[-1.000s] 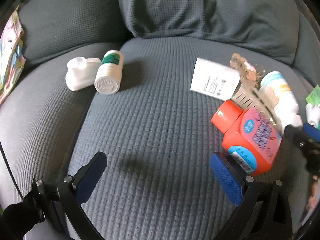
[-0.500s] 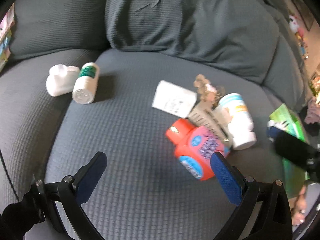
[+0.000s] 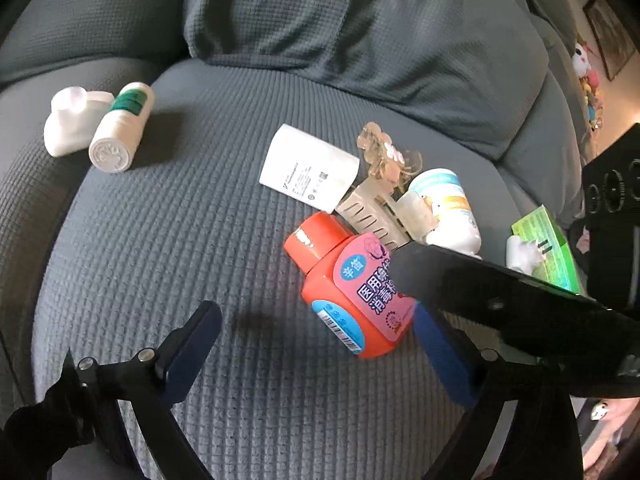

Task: Organize rigid objects
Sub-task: 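Reach the right gripper to the orange-red bottle and close on it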

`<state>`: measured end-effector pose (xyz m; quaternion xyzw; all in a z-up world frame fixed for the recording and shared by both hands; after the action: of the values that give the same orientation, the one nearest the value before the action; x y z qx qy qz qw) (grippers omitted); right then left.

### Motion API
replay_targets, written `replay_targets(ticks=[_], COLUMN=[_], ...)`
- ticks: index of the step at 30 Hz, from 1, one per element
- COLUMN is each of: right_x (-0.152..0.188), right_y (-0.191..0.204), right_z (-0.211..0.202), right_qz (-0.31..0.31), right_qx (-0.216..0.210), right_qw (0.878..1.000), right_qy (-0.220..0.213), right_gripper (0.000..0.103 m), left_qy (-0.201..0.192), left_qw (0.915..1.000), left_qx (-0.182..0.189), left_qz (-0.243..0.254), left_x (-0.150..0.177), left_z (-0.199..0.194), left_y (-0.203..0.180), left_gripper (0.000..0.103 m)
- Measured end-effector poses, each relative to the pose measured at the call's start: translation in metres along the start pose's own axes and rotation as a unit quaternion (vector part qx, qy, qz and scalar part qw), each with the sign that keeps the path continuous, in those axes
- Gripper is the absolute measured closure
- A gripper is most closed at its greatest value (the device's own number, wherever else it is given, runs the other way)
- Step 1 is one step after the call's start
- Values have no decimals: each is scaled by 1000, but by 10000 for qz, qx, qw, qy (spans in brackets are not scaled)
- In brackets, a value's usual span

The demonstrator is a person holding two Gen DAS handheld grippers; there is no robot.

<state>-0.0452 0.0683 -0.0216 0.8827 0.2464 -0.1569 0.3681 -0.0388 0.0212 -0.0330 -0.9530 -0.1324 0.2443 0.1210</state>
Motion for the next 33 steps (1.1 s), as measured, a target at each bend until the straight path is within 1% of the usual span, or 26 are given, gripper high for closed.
replay_targets(ticks=[2, 5, 8, 12, 13, 14, 16, 17, 18, 20, 22, 24, 26, 30, 33], right_x=[2, 2, 4, 7, 7, 8, 9, 10, 11, 10, 11, 12, 10, 7, 6], right_y=[-1, 1, -4, -7, -8, -7, -8, -8, -10, -12, -12, -13, -11, -2, 2], right_z=[4, 6, 14, 22, 23, 22, 24, 24, 23, 22, 19, 14, 7, -19, -46], right_qz=[-10, -60, 146, 123, 100, 85, 25, -15, -69, -48, -2, 49, 59, -108, -180], right_qx=[31, 1, -72, 97, 108, 105, 111, 126, 189, 232, 186, 80, 43, 65, 142], right_qw=[10000, 9999, 9995, 9992, 9992, 9993, 9994, 9993, 9992, 9993, 9995, 9997, 9999, 9996, 9977], right_qy=[85, 111, 252, 363, 360, 357, 341, 340, 344, 291, 257, 216, 109, -259, -637], right_gripper=[38, 38, 37, 37, 37, 36, 36, 40, 46, 51, 52, 52, 53, 53, 52], left_qy=[42, 84, 58, 71, 67, 81, 139, 108, 73, 23, -50, -235, -376, -687, -969], left_qw=[10000, 9998, 9997, 9993, 9991, 9985, 9969, 9976, 9979, 9982, 9983, 9977, 9969, 9939, 9893], left_qx=[-5, 159, 212, 355, 414, 531, 756, 652, 588, 501, 415, 258, 186, 245, 313], left_qz=[-33, -132, -49, 87, 106, 127, 156, 213, 266, 328, 408, 577, 662, 826, 1044], left_x=[0, 0, 3, 7, 8, 9, 12, 12, 12, 12, 12, 10, 9, 7, 6], left_z=[2, 2, -1, 0, -1, -2, -2, -1, -2, -4, -7, -14, -23, -42, -58], left_y=[1, 1, -3, -12, -14, -17, -25, -28, -30, -33, -37, -43, -49, -64, -81], left_gripper=[14, 18, 21, 24, 30, 38, 49, 50, 50, 50, 50, 50, 51, 51, 51])
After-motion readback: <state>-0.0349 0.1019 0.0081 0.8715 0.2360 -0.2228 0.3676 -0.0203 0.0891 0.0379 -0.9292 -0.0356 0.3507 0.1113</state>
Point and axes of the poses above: each gripper's, at about its wrist camera, not at the fingertips, and z roughly the way its jaws point, y to its left, x to its underside, the point moved 8 cm from there along z, roughly the way its jaws point, and after that the axes turned 7 degrees about -x, right-handed, at the moved point
